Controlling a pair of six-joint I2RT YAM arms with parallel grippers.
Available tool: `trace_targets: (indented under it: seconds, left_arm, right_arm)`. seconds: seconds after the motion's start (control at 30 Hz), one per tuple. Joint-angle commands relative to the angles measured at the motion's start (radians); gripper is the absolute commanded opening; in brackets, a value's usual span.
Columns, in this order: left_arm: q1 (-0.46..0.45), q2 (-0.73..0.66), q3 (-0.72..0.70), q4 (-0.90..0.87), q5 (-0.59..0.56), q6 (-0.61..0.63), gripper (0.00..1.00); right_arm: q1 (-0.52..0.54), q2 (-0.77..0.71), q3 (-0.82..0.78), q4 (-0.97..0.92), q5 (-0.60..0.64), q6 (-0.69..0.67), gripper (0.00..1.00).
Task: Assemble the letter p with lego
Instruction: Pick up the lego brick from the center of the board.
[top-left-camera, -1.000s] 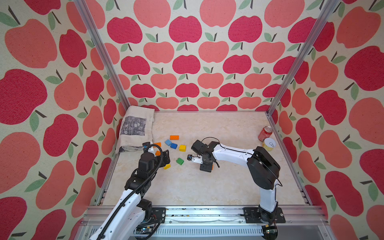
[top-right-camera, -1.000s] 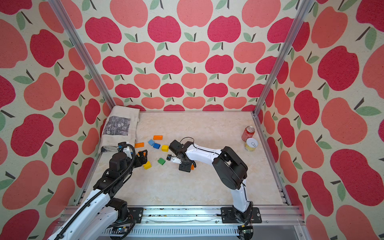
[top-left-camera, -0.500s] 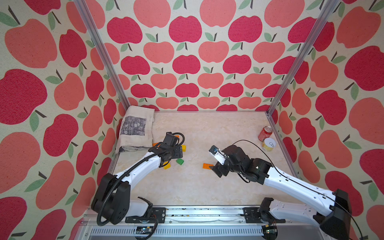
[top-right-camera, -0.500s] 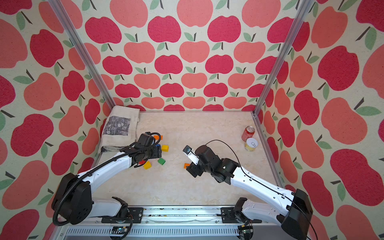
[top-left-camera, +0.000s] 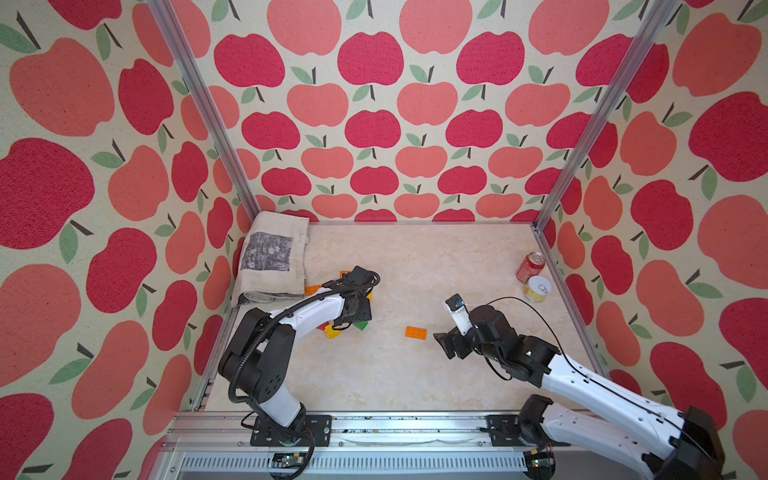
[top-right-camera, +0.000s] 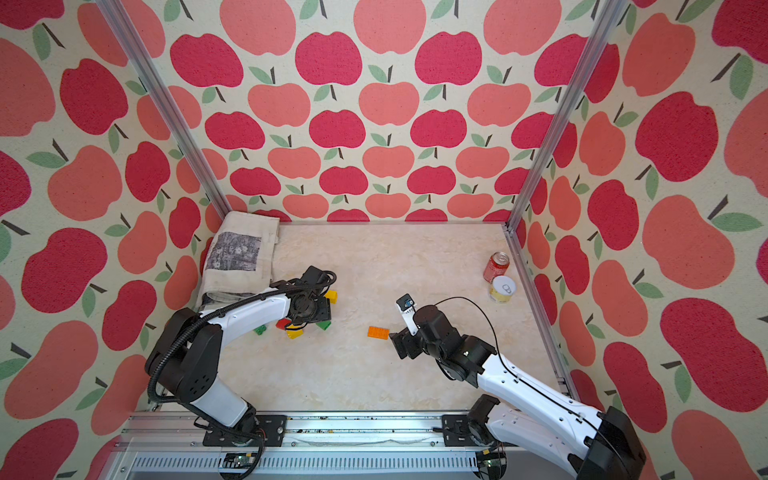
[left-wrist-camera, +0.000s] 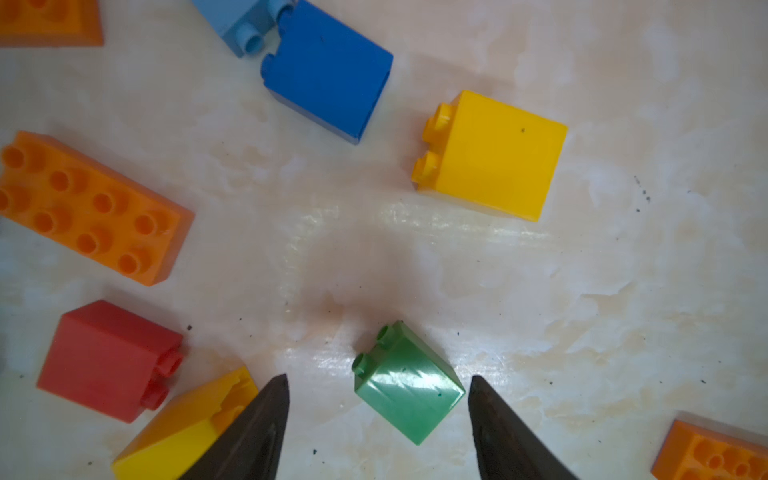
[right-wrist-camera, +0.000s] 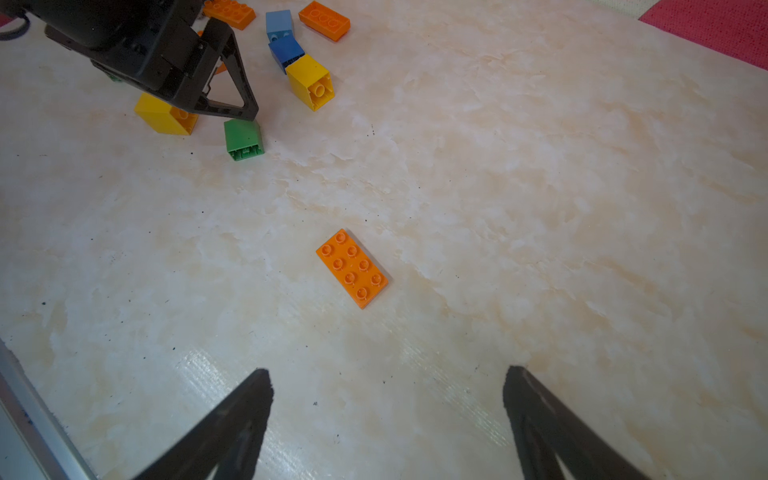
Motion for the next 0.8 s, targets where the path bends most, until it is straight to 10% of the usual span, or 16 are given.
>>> trace_targets:
  seconds: [0.0, 0.77]
  left_arm:
    - [-0.041, -0.021, -0.015, -0.017, -0.054, -0.117, 0.71]
    - [-0.068, 0.108, -0.043, 0.121, -0.061, -0.206, 0.58]
  right_arm:
    - [-0.005, -0.022, -0.014, 0.03, -0.003, 0.022, 0.91]
    - [-0.005, -0.042, -0.039, 0.062, -0.058, 0.039, 0.92]
